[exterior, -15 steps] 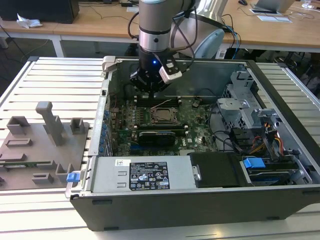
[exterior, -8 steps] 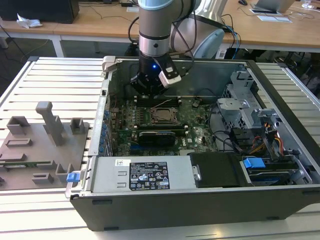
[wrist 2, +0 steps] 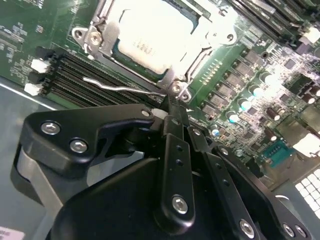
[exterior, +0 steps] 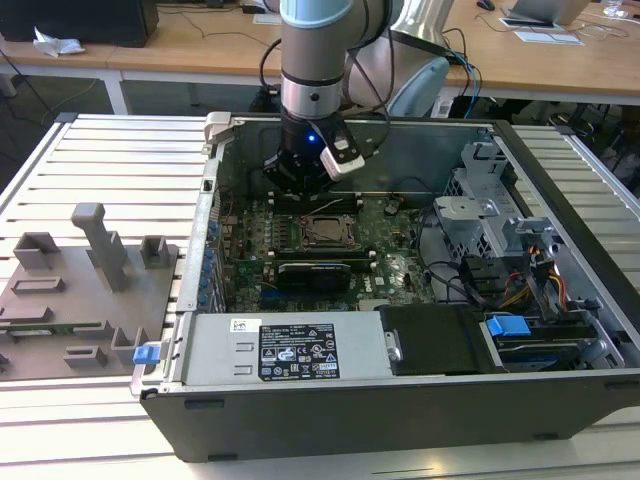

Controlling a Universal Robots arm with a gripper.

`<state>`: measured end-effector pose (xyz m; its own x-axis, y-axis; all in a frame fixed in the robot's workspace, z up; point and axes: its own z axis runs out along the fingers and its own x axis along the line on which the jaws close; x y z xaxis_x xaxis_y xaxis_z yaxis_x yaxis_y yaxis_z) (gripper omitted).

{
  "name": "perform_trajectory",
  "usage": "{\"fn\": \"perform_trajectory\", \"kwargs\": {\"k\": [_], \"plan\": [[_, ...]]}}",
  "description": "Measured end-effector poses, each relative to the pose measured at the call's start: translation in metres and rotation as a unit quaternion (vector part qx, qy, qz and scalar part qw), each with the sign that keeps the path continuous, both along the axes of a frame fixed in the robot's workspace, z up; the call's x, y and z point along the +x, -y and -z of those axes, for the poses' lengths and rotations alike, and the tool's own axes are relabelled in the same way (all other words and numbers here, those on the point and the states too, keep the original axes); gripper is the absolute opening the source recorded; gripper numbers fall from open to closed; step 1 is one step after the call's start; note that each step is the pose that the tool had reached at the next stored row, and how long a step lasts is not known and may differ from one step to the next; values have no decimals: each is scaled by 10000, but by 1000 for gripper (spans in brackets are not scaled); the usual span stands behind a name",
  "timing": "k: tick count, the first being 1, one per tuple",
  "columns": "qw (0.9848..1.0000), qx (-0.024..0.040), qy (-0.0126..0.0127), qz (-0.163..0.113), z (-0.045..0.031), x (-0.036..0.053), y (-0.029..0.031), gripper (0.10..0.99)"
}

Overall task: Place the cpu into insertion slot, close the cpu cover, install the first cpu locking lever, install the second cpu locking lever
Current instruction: 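Install the first cpu locking lever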

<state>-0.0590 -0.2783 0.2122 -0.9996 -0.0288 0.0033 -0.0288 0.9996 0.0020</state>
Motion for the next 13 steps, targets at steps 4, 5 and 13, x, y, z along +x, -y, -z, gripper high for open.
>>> {"fn": "perform_trajectory", "kwargs": {"k": [4,5,13], "plan": [[10000,0,-7,0,4,105,-3,106],[10000,0,-9,0,5,125,-4,106],[10000,0,-44,-1,21,370,-5,106]]}}
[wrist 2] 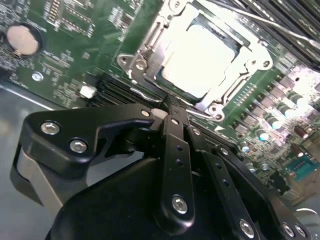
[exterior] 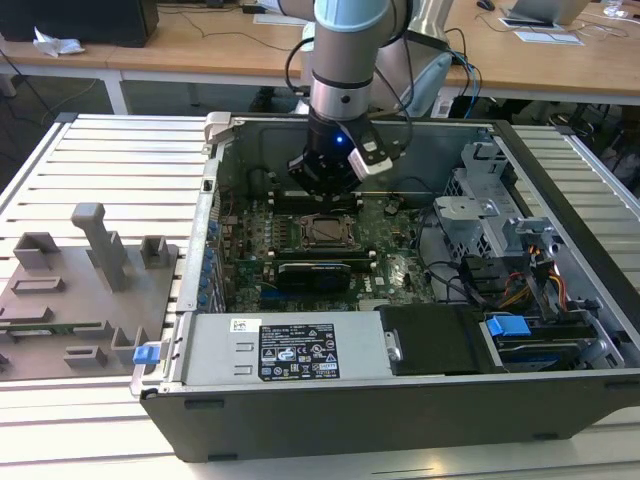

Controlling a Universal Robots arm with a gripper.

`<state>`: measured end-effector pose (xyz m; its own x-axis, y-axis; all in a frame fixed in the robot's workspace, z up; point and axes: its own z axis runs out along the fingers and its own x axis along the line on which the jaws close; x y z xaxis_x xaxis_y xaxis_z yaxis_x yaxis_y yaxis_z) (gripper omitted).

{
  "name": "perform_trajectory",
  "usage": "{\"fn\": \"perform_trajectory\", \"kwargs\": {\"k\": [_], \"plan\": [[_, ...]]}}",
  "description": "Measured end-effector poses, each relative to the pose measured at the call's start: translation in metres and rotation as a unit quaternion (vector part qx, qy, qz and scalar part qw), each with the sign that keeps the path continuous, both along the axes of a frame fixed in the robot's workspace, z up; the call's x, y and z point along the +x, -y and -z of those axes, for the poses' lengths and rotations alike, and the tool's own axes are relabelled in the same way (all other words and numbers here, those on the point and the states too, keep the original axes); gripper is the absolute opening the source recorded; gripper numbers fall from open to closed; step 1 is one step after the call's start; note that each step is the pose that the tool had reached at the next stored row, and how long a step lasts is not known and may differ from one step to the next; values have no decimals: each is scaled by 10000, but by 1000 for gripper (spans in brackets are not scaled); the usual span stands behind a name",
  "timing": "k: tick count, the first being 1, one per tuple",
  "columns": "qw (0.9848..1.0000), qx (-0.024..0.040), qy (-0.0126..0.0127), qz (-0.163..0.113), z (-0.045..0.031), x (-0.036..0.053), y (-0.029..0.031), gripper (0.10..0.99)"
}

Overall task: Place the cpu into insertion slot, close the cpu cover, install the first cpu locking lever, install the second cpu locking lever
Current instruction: 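Install the first cpu locking lever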

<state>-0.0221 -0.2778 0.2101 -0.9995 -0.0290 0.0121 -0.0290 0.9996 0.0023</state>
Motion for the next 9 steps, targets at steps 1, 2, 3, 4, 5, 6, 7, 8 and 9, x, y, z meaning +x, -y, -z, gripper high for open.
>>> {"fn": "perform_trajectory", "kwargs": {"k": [1,2,3,4,5,6,7,8,9], "plan": [[10000,0,-8,1,6,24,0,106],[10000,0,-12,0,10,39,0,106],[10000,0,-22,0,21,67,0,106],[10000,0,-25,0,25,79,0,106],[10000,0,-27,0,27,85,0,106],[10000,-1,-29,0,29,91,0,106],[10000,0,-30,0,32,97,0,106],[10000,0,-31,0,36,105,0,106],[10000,1,-32,0,39,109,0,106]]}}
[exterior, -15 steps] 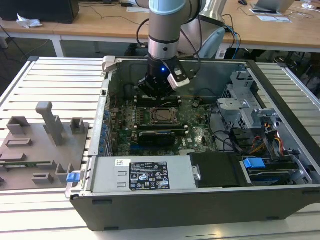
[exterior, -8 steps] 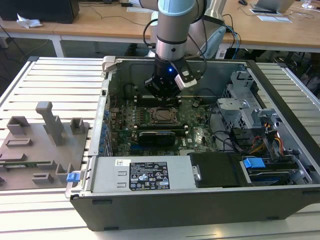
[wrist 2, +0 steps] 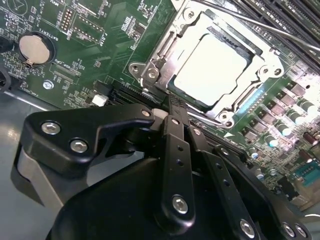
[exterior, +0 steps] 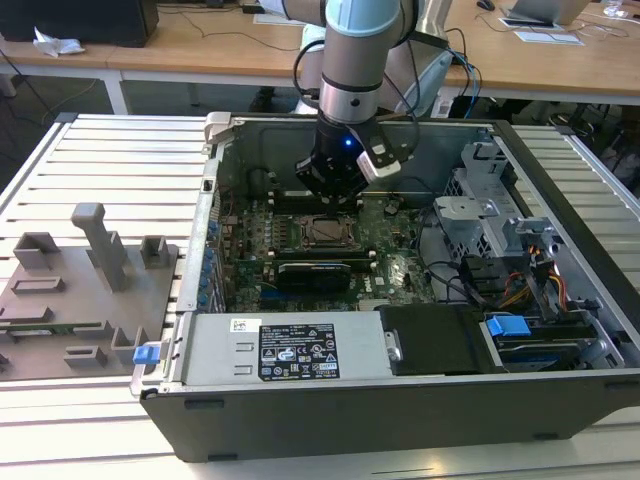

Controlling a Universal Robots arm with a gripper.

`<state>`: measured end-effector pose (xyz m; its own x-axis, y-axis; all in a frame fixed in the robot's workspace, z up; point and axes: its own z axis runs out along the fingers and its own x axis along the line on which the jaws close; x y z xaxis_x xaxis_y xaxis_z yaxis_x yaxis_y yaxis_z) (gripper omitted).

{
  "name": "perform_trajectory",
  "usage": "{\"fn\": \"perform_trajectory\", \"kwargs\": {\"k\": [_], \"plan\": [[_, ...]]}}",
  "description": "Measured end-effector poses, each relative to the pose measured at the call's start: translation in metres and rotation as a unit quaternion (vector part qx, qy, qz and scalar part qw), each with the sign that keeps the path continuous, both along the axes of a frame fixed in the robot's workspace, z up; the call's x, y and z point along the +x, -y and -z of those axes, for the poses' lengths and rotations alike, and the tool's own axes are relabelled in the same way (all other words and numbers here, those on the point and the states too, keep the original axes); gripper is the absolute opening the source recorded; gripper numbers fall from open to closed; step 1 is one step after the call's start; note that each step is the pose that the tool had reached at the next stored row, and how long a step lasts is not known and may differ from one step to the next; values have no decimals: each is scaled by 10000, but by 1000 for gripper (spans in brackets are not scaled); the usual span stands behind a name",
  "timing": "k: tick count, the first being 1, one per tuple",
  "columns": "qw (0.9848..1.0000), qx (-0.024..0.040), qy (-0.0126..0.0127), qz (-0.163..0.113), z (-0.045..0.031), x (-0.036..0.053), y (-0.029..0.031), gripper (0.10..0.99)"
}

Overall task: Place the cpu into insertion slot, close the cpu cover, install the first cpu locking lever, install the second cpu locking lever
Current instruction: 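Install the first cpu locking lever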

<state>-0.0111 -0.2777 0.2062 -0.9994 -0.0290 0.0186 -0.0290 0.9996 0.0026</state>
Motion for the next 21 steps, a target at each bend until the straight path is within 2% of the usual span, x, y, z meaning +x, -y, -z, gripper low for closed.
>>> {"fn": "perform_trajectory", "kwargs": {"k": [6,17,18,20,21], "plan": [[10000,-2,-11,1,42,25,2,106],[10000,2,-8,0,23,27,13,106],[10000,-2,-13,-1,25,31,15,106],[10000,-2,-38,1,48,64,15,106],[10000,-2,-41,1,49,73,16,106]]}}
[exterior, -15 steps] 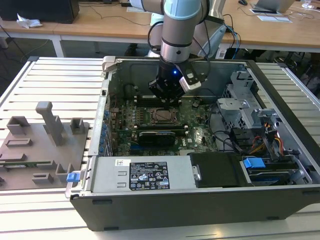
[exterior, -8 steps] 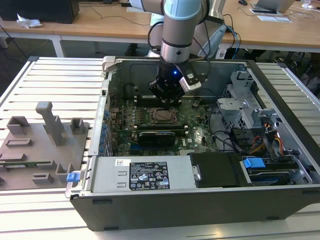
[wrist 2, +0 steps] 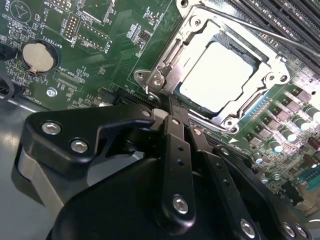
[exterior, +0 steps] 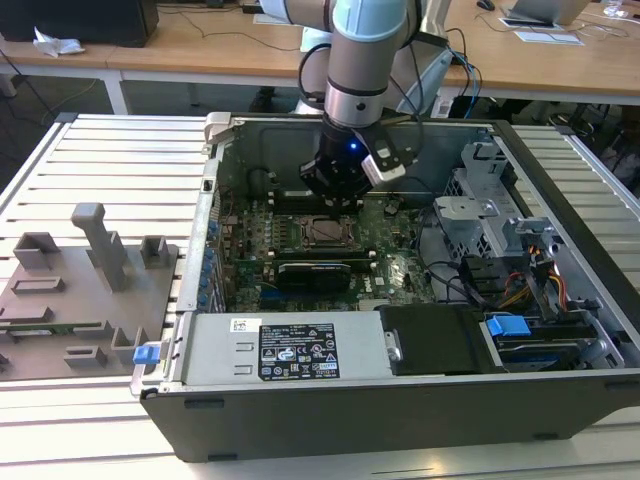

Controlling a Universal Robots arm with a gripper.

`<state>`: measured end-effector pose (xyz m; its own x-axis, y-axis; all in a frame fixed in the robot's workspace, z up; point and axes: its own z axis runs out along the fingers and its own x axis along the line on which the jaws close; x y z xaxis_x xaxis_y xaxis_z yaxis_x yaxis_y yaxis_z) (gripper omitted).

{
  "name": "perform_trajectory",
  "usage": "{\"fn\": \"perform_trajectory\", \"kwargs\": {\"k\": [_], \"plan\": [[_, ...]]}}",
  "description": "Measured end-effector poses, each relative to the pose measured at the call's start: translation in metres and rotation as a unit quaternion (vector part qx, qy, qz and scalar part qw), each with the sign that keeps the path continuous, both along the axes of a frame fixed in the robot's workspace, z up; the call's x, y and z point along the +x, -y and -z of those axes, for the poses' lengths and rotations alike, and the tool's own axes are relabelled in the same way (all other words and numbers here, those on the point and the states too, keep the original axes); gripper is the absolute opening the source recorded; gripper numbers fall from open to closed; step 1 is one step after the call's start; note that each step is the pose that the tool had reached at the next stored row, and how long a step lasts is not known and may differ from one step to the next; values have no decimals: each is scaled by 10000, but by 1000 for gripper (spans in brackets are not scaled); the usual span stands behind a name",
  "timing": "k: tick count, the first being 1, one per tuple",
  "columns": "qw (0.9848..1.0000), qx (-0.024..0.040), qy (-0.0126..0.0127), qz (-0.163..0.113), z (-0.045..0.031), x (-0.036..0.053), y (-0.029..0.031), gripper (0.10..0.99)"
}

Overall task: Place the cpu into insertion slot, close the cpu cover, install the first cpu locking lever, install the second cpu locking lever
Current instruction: 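Install the first cpu locking lever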

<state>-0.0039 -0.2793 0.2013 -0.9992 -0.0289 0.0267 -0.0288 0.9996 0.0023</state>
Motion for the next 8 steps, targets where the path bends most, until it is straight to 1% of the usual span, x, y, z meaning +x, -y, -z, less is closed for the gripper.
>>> {"fn": "perform_trajectory", "kwargs": {"k": [1,4,5,7,8], "plan": [[10000,1,1,0,1,4,-1,106],[10000,69,3,-1,3,5,-2,106],[10000,81,3,0,0,5,-2,106],[10000,84,5,0,-28,5,-3,106],[10000,78,2,0,-58,4,-1,106]]}}
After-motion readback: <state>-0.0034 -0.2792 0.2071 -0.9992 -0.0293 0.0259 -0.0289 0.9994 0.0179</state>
